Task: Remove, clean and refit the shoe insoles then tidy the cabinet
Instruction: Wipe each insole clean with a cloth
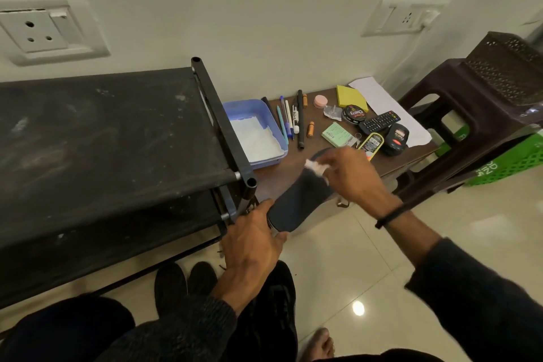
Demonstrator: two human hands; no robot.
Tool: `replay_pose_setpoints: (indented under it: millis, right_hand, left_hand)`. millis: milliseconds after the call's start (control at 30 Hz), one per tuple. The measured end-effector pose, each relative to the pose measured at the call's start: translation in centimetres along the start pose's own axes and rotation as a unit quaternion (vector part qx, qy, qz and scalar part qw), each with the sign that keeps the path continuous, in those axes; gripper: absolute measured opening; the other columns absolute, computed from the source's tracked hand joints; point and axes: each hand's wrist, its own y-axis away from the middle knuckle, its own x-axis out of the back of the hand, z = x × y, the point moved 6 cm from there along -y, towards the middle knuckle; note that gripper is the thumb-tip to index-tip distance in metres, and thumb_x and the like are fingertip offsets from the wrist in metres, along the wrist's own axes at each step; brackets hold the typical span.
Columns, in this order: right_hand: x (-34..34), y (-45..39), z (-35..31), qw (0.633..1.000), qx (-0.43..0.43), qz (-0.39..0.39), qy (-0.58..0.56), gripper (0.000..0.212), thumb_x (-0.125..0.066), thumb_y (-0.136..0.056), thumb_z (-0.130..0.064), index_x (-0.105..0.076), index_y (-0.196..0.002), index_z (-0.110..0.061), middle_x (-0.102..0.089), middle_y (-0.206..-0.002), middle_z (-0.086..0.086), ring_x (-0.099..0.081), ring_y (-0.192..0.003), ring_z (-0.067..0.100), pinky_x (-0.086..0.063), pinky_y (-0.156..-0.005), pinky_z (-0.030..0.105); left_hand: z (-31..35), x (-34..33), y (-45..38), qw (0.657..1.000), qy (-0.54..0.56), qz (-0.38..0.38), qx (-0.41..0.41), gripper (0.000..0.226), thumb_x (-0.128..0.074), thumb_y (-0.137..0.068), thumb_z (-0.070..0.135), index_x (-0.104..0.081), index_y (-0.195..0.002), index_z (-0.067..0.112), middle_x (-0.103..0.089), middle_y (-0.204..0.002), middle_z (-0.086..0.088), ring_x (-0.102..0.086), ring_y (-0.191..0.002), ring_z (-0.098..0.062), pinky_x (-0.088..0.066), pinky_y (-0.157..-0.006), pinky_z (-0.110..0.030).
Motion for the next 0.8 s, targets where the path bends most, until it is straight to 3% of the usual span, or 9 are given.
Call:
replay_pose_setpoints:
  millis: [100,167,300,433,567,800]
  right_hand:
    - [1.2,-4.4,2.7,0.997,-0.033,0.052,0.055,0.046,-0.068,-0.088,-0.002,-0.064,-0.132,-0.014,-0.063,-0.132,0.011,-0.059,-0.121,0.028,-0.052,-0.099,0.041]
    - [1.2,-6.2,3.4,0.992,-0.025,0.045,0.114,0.05,-0.072,-0.086,-0.001,-0.063,-0.133,-0.013,-0.061,-0.133,0.015,-0.058,-0.122,0.033,-0.052,-0.101,0.044]
    - [0.2,-6.4,3.8,0.979,-0.042,-0.012,0.199,0.036,-0.064,-0.092,-0.007,-0.063,-0.128,-0.004,-0.06,-0.126,0.02,-0.06,-0.114,0.037,-0.054,-0.094,0.044]
    - [-0.6,-4.1,3.6,0.98,-0.081,-0.024,0.182,0.029,-0.063,-0.092,-0.006,-0.064,-0.12,0.001,-0.062,-0.115,0.023,-0.062,-0.102,0.037,-0.054,-0.083,0.041]
    - [-1.9,-0.7,1.7,0.981,-0.106,-0.032,0.157,0.024,-0.067,-0.09,-0.007,-0.063,-0.112,0.001,-0.06,-0.11,0.02,-0.059,-0.093,0.033,-0.046,-0.072,0.036]
    - [-4.8,4.7,-4.1,0.983,-0.118,-0.053,0.128,0.034,-0.073,-0.085,-0.008,-0.061,-0.116,-0.001,-0.054,-0.116,0.018,-0.058,-0.102,0.035,-0.05,-0.079,0.038]
  left_hand:
    - [-0.1,-0.2,-0.2,1.0,-0.005,0.002,0.004,0.07,-0.081,-0.076,0.053,-0.048,-0.139,0.047,-0.07,-0.121,0.01,-0.065,-0.116,-0.02,-0.056,-0.095,-0.045]
    - [-0.2,-0.3,-0.3,1.0,-0.01,0.005,0.003,0.073,-0.081,-0.075,0.056,-0.048,-0.14,0.047,-0.069,-0.123,0.01,-0.065,-0.116,-0.02,-0.056,-0.095,-0.044]
    - [-0.5,-0.5,-0.4,1.0,-0.016,0.006,-0.003,0.075,-0.08,-0.074,0.059,-0.047,-0.14,0.046,-0.071,-0.116,0.01,-0.066,-0.112,-0.017,-0.056,-0.094,-0.045]
    - [-0.8,-0.5,-0.2,1.0,-0.004,0.016,-0.004,0.077,-0.081,-0.073,0.059,-0.045,-0.14,0.047,-0.074,-0.101,0.011,-0.068,-0.104,-0.015,-0.058,-0.089,-0.046]
    - [-0.4,-0.5,-0.1,1.0,-0.009,0.022,-0.013,0.079,-0.08,-0.075,0.056,-0.044,-0.143,0.044,-0.074,-0.107,0.01,-0.067,-0.109,-0.016,-0.057,-0.09,-0.047]
    - [-0.1,-0.2,0.0,1.0,0.005,0.024,-0.017,0.07,-0.082,-0.075,0.05,-0.052,-0.137,0.041,-0.072,-0.111,0.008,-0.067,-0.109,-0.017,-0.059,-0.087,-0.043]
